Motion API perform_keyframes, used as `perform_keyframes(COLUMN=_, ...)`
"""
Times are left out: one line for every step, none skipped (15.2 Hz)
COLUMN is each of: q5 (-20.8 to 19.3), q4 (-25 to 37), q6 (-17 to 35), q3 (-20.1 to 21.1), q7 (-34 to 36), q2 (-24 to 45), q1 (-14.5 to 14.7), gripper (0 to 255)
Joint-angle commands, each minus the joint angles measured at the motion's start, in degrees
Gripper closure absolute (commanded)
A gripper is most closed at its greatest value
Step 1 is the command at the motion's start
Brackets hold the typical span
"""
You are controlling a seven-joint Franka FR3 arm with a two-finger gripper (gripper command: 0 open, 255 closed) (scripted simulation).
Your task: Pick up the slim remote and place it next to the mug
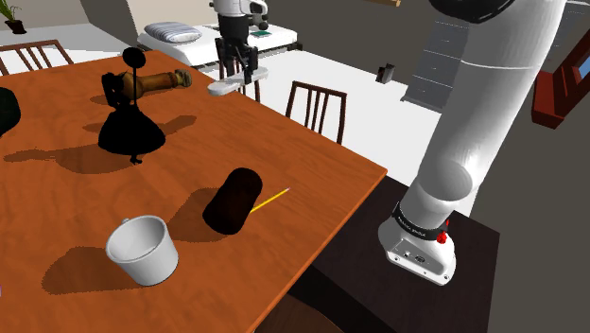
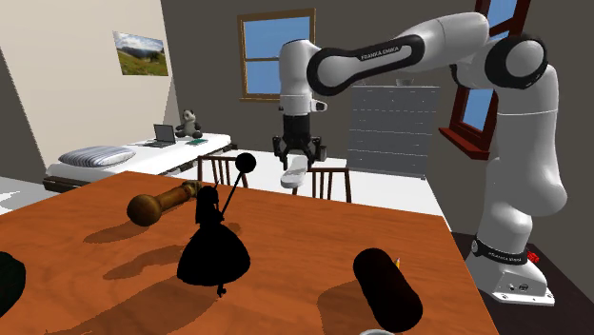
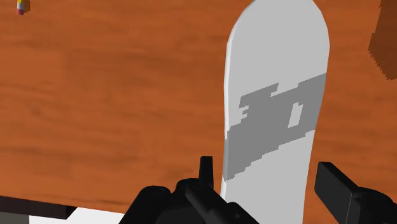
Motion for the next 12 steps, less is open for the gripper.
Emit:
perform_keyframes(q5=0.83, q4=-4.10, q6=0.78, q3=0.83, q7=1.60, q2=-3.43, q1=0.77, gripper=255)
perform_keyframes(q5=1.27, q4=-6.12, q6=1.24, q3=1.22, q7=2.29, q2=-5.04, q1=1.13, gripper=255)
perform_keyframes(q5=1.73, q4=-8.04, q6=1.65, q3=1.63, q7=3.00, q2=-6.61, q1=1.51, gripper=255)
perform_keyframes(q5=2.19, q4=-9.87, q6=2.02, q3=2.04, q7=3.72, q2=-8.14, q1=1.91, gripper=255)
perform_keyframes(q5=2.67, q4=-11.62, q6=2.34, q3=2.47, q7=4.44, q2=-9.63, q1=2.34, gripper=255)
perform_keyframes(q5=3.16, q4=-13.29, q6=2.63, q3=2.91, q7=5.18, q2=-11.08, q1=2.78, gripper=255)
perform_keyframes(q5=3.66, q4=-14.88, q6=2.87, q3=3.36, q7=5.94, q2=-12.50, q1=3.24, gripper=255)
perform_keyframes(q5=4.17, q4=-16.39, q6=3.09, q3=3.83, q7=6.70, q2=-13.88, q1=3.71, gripper=255)
perform_keyframes(q5=4.70, q4=-17.83, q6=3.26, q3=4.31, q7=7.48, q2=-15.22, q1=4.20, gripper=255)
perform_keyframes(q5=5.23, q4=-19.19, q6=3.41, q3=4.81, q7=8.28, q2=-16.53, q1=4.71, gripper=255)
perform_keyframes(q5=5.78, q4=-20.48, q6=3.52, q3=5.32, q7=9.09, q2=-17.80, q1=5.23, gripper=255)
perform_keyframes(q5=6.33, q4=-21.71, q6=3.60, q3=5.84, q7=9.92, q2=-19.03, q1=5.77, gripper=255)
